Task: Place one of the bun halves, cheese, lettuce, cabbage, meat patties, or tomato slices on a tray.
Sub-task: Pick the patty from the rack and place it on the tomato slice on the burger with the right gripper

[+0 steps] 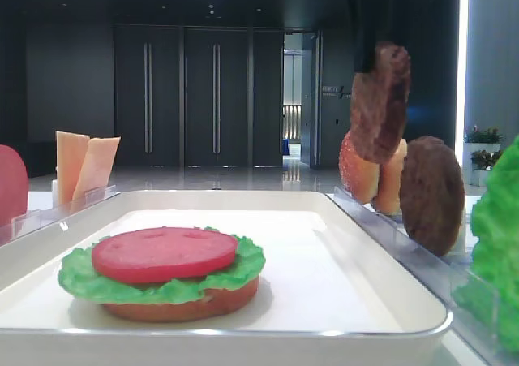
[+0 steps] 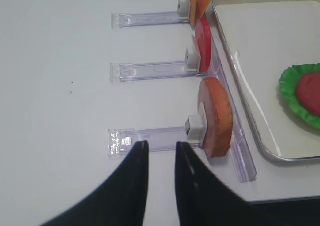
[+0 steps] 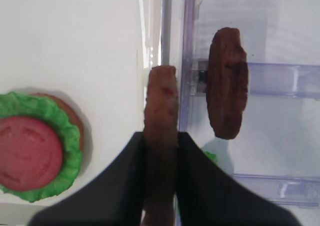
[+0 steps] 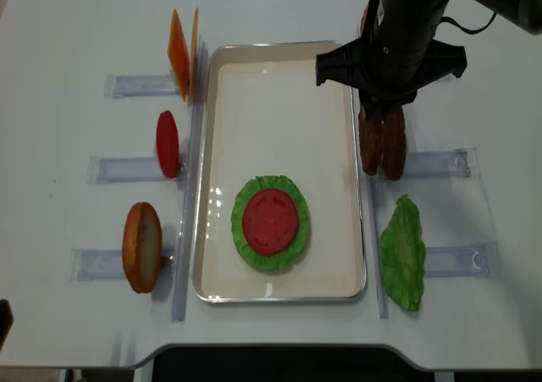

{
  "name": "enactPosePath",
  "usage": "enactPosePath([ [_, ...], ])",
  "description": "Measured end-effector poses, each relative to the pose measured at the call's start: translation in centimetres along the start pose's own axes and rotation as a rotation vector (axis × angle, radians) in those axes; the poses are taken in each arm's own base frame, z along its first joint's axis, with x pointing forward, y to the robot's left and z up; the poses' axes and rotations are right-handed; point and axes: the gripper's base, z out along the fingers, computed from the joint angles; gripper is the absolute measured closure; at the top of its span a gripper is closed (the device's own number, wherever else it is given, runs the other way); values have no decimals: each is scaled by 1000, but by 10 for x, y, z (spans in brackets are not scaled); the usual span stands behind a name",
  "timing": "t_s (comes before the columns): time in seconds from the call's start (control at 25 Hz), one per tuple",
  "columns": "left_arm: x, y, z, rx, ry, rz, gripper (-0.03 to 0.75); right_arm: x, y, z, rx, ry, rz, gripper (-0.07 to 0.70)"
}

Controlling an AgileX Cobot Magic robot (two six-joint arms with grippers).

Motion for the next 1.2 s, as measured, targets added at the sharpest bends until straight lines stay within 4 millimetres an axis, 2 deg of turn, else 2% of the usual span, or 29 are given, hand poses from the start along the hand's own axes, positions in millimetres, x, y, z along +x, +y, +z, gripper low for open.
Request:
enactPosePath([
  [0.24, 0, 0, 0, 0, 0, 0, 575, 15, 17, -16, -47, -28, -56, 507],
  [0.52, 0, 0, 0, 0, 0, 0, 575, 22, 28, -30, -215, -85, -71, 507],
  [0.8, 0, 0, 0, 0, 0, 0, 575, 40, 31, -9, -388, -97, -76, 507],
  [1.2, 0, 0, 0, 0, 0, 0, 575, 59, 43, 19, -723, -133, -92, 507],
])
